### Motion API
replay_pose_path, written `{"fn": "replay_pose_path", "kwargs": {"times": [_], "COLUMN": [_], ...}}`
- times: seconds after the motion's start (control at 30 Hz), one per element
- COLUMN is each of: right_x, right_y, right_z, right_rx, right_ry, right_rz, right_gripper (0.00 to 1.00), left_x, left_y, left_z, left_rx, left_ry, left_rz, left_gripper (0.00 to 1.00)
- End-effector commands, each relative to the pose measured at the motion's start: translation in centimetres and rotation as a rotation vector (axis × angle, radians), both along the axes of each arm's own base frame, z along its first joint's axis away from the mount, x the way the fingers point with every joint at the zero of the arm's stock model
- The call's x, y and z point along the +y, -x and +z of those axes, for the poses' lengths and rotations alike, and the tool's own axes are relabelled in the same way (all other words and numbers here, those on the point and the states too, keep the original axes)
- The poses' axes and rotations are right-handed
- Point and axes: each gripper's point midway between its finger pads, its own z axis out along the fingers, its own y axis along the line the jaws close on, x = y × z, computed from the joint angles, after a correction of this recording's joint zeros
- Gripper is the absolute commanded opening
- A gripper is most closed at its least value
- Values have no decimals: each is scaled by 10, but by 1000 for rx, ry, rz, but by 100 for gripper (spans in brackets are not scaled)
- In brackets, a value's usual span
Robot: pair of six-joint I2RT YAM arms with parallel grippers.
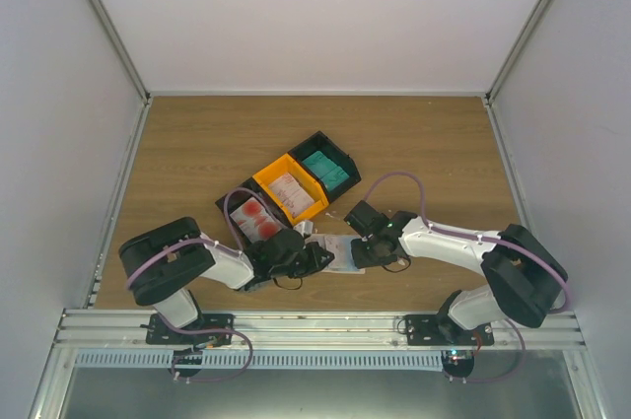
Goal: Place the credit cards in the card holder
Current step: Insert the credit card into the card holder.
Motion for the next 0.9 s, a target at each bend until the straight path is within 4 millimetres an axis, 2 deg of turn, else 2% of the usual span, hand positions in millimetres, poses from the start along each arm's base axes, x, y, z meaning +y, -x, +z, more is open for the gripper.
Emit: {"fn": "replay_pose_path", "kwargs": {"times": [0.0, 0.17, 0.4, 0.63, 0.87], "right_x": [-1, 1, 9, 10, 7], "right_y": [8, -8, -23, -24, -24], "right_z": [-5, 20, 52, 63, 67], "right_rx": [14, -99, -226, -280, -326], "right_ry": [4, -52, -161, -236, -272], "right_rz": [-2, -69, -101, -109, -100], "right_gripper": [37, 38, 47, 53, 55], "left_x": [5, 16, 20, 21, 31], "left_y": [9, 12, 18, 20, 37], "left_z": [-11, -7, -4, 4, 6], "left_rx": [8, 12, 14, -12, -7], "left_ry": [-82, -136, -205, -308, -423], "left_rz": [-39, -33, -41, -27, -23], "left_gripper": [10, 24, 54, 67, 83]}}
